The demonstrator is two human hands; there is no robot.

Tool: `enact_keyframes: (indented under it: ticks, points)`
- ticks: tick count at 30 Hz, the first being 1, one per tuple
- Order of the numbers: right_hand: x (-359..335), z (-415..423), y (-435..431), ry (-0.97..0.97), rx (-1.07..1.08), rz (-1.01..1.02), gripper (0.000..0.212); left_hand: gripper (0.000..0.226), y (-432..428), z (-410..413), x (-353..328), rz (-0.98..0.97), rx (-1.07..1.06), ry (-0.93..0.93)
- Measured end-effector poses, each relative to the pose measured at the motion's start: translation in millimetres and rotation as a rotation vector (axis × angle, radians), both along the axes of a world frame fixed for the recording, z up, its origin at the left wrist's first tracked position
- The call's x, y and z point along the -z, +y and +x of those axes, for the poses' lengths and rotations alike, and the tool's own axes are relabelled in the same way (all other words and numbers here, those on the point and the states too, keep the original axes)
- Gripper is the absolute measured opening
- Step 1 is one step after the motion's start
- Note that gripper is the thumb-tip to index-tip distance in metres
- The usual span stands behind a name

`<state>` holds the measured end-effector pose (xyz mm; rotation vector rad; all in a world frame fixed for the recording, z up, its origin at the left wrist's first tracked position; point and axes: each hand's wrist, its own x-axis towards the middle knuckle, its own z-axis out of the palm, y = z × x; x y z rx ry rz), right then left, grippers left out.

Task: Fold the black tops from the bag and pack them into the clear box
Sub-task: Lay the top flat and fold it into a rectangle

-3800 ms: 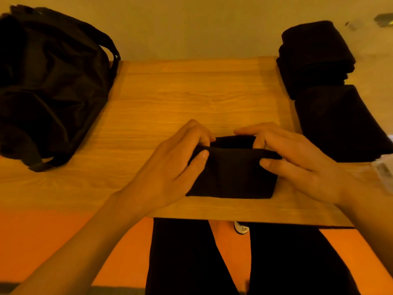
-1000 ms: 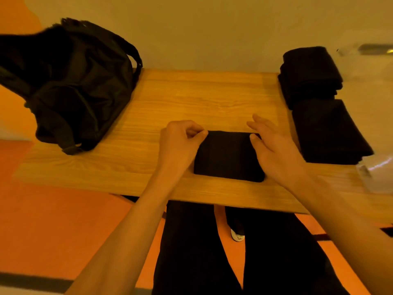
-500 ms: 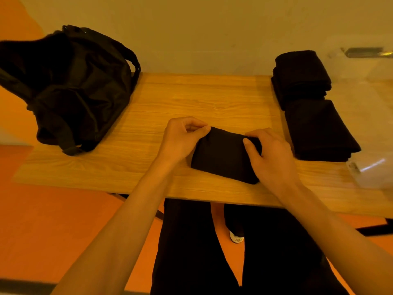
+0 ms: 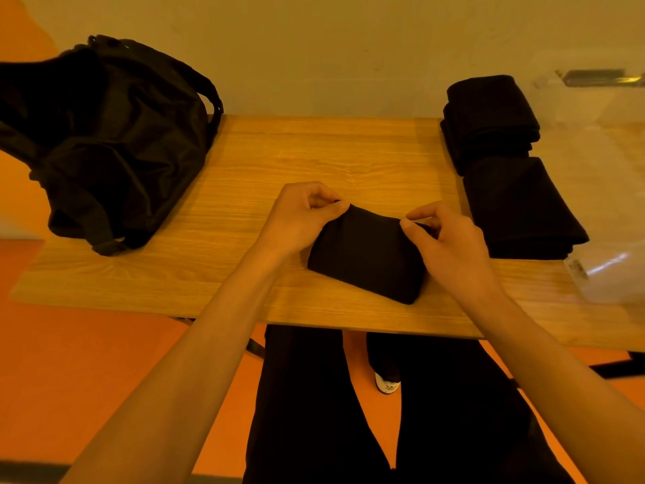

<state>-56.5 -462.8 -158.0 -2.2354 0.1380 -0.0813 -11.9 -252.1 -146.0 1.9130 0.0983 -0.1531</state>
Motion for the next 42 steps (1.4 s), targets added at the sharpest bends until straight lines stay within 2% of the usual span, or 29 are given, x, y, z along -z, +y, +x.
enact_keyframes:
  ticks: [4, 10, 12, 14, 15, 17, 18, 20, 23, 42]
  points:
    - [-2.1, -0.2, -4.4, 0.058, 0.057, 0.127, 0.021, 0.005, -4.0, 2.6, -2.6, -0.051, -0.009, -0.013]
    - [-1.0, -3.8, -4.7, 0.048, 0.039, -0.112, 0.020, 0.008, -6.9, 4.2, 3.5, 0.078, 0.058, -0.042]
    - [0.1, -5.4, -3.7, 0.050, 0.023, -0.162, 0.020, 0.010, -4.3, 3.9, 7.6, 0.198, -0.019, -0.176]
    - [2.0, -9.2, -2.6, -0.037, 0.017, -0.251, 0.026, 0.012, -4.2, -3.9, 4.7, 0.370, -0.100, -0.401]
    - [3.0, -12.0, -1.1, -0.134, -0.001, -0.327, 0.031, 0.015, -5.7, -9.7, 0.6, 0.408, -0.086, -0.520]
    - [3.5, -17.9, 4.4, -0.308, -0.066, -0.456, 0.038, 0.029, -11.8, -19.6, -5.3, 0.439, 0.088, -0.693]
    - [4.6, -19.7, 6.4, -0.336, -0.105, -0.505, 0.042, 0.040, -17.3, -24.4, -6.4, 0.482, 0.225, -0.692]
    - [9.4, -23.8, 11.3, -0.263, -0.173, -0.593, 0.054, 0.063, -25.8, -29.5, -4.3, 0.655, 0.489, -0.536]
    - [21.8, -31.6, 16.4, -0.106, -0.230, -0.664, 0.068, 0.079, -25.9, -25.1, 11.5, 0.876, 0.664, -0.360]
    - [28.1, -37.8, 18.5, -0.080, -0.173, -0.641, 0.070, 0.073, -17.3, -18.1, 40.9, 0.902, 0.549, -0.456]
